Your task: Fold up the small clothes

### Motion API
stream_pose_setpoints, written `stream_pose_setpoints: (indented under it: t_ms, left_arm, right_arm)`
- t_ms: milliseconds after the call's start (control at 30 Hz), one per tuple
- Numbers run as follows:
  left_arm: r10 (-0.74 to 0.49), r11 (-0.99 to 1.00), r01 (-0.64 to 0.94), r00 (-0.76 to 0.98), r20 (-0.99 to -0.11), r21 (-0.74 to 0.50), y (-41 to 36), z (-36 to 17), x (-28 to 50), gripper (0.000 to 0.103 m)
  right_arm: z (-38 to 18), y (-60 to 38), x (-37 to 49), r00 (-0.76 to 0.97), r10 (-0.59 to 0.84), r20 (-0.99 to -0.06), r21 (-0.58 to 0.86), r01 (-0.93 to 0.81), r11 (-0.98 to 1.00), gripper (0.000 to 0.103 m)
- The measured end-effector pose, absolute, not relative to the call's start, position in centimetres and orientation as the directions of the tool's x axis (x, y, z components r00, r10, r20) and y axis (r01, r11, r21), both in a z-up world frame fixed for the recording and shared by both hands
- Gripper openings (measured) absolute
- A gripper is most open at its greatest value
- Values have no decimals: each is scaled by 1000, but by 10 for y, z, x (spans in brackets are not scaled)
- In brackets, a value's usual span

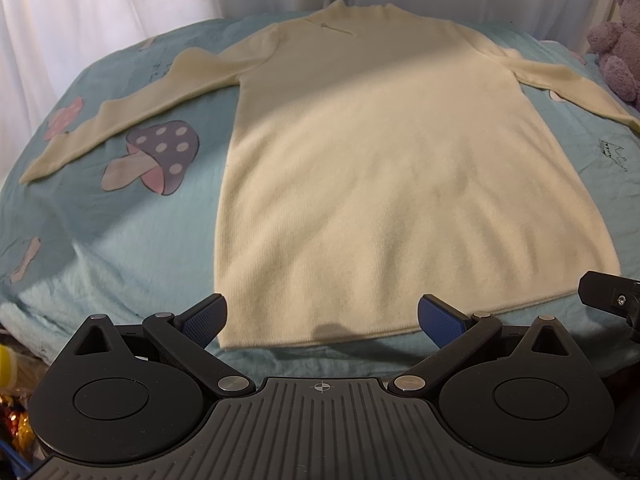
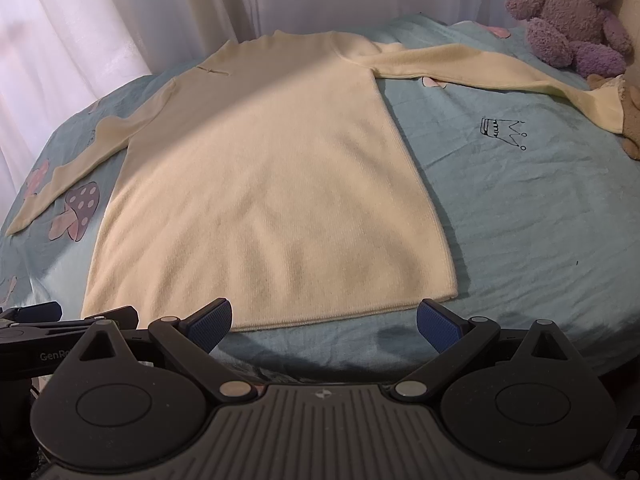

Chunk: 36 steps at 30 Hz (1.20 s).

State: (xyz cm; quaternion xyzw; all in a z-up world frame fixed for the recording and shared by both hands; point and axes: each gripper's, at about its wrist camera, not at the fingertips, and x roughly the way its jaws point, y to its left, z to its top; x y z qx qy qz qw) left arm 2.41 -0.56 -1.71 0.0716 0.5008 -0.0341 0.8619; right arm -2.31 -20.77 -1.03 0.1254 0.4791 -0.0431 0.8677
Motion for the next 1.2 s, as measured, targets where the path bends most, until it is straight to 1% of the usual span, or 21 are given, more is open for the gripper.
stream_pose_setpoints:
  t_ms: [1033, 1200]
  left_arm:
    - [18, 988, 128, 461, -887, 87, -8, -26, 34, 103]
    - [17, 988, 129, 449, -893, 84, -8, -28, 37, 103]
  right_arm:
    - [-14, -211, -17, 551, 67, -832, 205, 193, 959, 99]
    - [-15, -214, -15, 554, 96, -827, 245, 200, 949, 99]
